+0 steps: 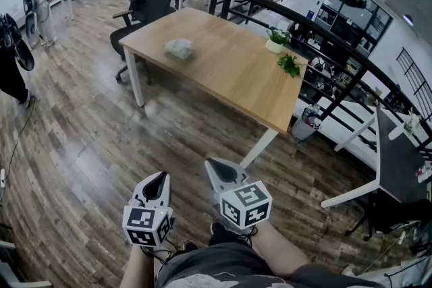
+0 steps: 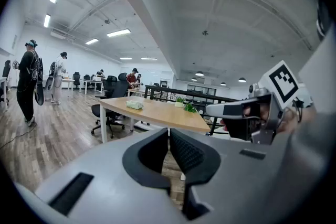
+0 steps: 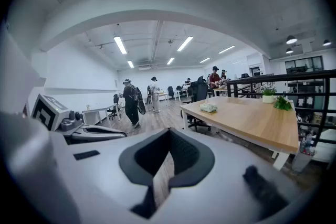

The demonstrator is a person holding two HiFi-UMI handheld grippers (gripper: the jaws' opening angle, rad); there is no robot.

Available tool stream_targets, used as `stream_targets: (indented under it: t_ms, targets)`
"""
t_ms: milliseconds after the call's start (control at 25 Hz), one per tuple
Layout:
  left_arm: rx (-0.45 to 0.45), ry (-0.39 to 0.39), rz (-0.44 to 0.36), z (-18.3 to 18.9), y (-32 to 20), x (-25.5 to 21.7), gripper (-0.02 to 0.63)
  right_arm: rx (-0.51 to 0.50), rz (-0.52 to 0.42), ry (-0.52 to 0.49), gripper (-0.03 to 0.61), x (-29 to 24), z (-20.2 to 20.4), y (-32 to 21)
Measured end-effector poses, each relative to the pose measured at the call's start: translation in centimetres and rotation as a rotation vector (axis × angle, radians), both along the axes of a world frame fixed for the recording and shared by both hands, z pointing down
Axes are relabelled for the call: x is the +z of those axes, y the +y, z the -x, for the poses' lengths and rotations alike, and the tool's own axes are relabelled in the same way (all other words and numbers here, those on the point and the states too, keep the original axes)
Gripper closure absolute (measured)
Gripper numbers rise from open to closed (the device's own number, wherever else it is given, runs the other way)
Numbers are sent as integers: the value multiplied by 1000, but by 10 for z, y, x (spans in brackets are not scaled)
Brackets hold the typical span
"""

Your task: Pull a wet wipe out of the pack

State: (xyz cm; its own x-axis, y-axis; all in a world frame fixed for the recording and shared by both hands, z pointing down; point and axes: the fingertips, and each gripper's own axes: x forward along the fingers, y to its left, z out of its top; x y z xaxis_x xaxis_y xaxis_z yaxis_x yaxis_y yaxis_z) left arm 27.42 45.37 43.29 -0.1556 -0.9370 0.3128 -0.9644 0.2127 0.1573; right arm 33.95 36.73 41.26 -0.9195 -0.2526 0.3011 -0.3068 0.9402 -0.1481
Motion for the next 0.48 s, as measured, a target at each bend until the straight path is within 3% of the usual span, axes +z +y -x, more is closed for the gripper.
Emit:
stream_targets:
  t_ms: [160, 480]
  targets:
    - [1, -33, 1, -1, 2, -7, 589, 1, -1, 11, 555, 1, 0, 2]
    - [-30, -4, -2, 9, 9, -5, 589, -13, -7, 14, 555, 1, 5, 7]
